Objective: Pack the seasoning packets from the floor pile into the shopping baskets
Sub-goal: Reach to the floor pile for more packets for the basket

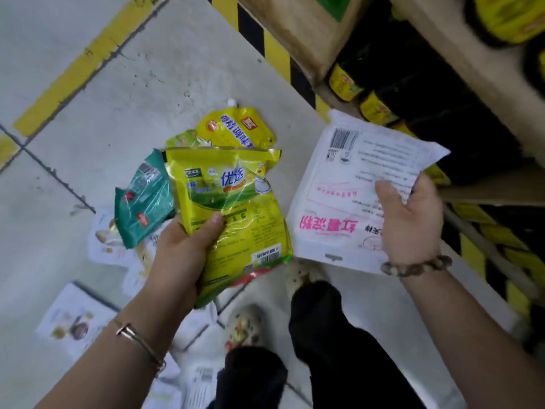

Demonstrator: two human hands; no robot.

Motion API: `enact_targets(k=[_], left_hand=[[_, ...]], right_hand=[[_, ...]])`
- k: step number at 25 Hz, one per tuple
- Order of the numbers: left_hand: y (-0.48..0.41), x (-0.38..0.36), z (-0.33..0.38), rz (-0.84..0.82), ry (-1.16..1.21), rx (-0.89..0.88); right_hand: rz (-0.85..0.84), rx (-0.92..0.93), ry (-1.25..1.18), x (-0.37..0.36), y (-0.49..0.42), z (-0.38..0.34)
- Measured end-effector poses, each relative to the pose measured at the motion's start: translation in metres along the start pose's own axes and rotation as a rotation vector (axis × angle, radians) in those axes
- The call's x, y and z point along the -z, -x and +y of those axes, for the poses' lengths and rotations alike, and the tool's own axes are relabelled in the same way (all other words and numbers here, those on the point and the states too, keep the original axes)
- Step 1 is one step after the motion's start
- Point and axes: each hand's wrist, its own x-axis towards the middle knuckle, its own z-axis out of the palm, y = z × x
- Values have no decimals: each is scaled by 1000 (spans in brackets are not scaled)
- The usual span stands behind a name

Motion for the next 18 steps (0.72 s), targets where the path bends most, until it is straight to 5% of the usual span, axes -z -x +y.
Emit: enact_targets(k=[11, 18], left_hand=[[217, -49, 8, -352, -189, 118], [323, -134, -78, -412, -376, 102]], right_hand=[[279, -453, -350, 196, 188, -39], [420, -427, -442, 338, 271, -2]])
